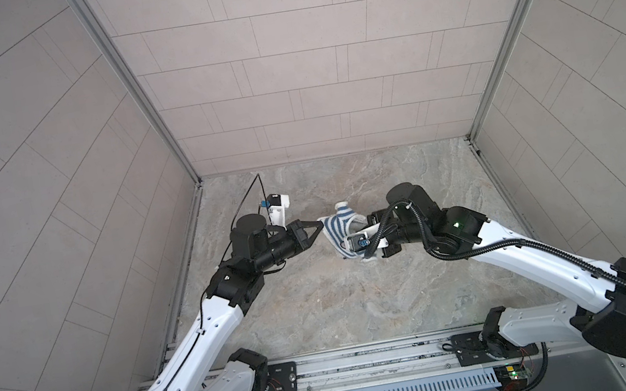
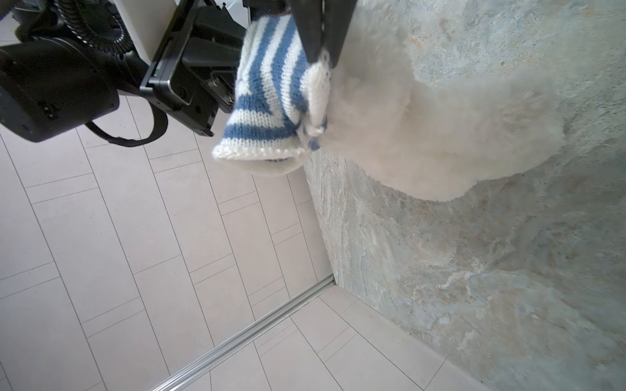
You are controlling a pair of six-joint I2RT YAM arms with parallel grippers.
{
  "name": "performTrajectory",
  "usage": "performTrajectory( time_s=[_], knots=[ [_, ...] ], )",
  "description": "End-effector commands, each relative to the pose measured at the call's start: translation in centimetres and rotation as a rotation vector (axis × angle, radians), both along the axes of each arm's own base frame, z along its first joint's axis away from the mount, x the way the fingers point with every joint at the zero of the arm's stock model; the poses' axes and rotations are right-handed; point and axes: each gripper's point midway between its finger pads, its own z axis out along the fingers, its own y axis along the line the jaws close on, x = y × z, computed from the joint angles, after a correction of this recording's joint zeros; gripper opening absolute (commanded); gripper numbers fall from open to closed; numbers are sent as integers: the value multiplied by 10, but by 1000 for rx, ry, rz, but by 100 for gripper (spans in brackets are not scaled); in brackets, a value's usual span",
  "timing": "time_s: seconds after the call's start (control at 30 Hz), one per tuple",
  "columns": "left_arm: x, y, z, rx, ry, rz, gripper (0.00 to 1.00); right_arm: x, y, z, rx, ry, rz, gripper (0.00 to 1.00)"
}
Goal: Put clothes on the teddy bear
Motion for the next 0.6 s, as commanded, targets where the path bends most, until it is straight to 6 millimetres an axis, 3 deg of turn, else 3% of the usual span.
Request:
performTrajectory(
  time_s=[0.0, 0.13, 0.4, 0.57],
  knots=[
    [11, 14, 5, -73, -14, 77, 0, -6, -4, 14, 44, -31, 0, 0],
    [10, 15, -1, -73, -10, 72, 0, -4, -4, 20, 85, -17, -30, 0],
    [-9, 20, -59, 0, 59, 55, 0, 23, 0, 48, 288, 71, -219, 0],
    [-19, 25, -84, 23, 81, 62, 0, 24, 6, 59, 363, 125, -234, 0]
  ],
)
